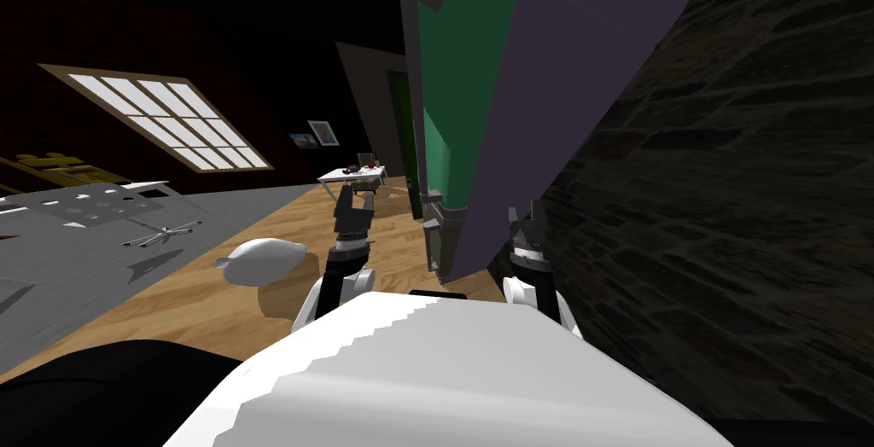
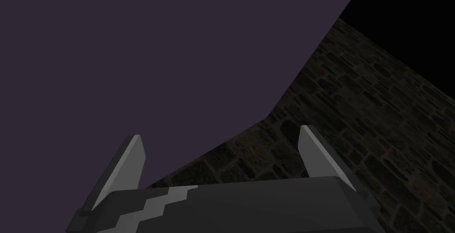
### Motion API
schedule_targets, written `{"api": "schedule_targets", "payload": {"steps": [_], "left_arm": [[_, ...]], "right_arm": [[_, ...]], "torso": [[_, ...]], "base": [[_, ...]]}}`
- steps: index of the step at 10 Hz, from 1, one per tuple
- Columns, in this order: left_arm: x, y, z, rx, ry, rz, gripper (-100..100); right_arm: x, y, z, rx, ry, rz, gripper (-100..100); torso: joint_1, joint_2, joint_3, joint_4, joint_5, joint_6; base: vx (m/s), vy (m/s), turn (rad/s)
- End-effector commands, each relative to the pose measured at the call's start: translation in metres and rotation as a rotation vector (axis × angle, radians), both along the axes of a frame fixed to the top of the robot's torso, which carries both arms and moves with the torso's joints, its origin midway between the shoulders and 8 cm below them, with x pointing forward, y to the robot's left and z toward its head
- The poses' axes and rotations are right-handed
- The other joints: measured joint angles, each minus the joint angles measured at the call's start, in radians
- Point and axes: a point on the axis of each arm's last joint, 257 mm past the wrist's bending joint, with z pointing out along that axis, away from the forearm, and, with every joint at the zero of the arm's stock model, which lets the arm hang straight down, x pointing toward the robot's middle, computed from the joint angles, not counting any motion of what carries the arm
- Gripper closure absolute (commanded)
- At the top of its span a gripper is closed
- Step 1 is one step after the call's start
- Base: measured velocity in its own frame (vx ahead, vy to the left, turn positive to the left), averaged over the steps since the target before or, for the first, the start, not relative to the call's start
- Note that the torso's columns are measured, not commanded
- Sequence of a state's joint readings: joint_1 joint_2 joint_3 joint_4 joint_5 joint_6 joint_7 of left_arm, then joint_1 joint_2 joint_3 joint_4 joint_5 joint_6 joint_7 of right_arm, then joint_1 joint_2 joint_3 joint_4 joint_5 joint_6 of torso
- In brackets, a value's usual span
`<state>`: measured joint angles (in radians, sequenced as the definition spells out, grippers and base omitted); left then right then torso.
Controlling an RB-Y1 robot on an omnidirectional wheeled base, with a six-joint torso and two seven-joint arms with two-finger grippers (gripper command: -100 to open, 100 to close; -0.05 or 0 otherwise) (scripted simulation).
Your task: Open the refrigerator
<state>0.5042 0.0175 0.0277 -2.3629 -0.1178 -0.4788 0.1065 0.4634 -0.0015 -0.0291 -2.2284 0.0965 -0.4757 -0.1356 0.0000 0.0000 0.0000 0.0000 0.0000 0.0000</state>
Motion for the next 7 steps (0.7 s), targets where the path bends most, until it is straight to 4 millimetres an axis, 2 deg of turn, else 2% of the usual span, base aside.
{"api": "schedule_targets", "payload": {"steps": [1, 7], "left_arm": [[0.0000, 0.0000, 0.0000, 0.000, 0.000, 0.000, 0], [-0.0001, 0.0000, 0.0001, 0.000, 0.000, 0.000, 0]], "right_arm": [[0.0000, 0.0000, 0.0000, 0.000, 0.000, 0.000, 0], [-0.0001, 0.0000, 0.0002, 0.000, 0.000, 0.000, 0]], "torso": [[0.000, 0.040, -0.082, 0.041, 0.000, 0.000], [0.000, 0.470, -0.939, 0.470, 0.000, 0.000]], "base": [[0.000, 0.000, 0.000], [0.000, 0.000, 0.000]]}}
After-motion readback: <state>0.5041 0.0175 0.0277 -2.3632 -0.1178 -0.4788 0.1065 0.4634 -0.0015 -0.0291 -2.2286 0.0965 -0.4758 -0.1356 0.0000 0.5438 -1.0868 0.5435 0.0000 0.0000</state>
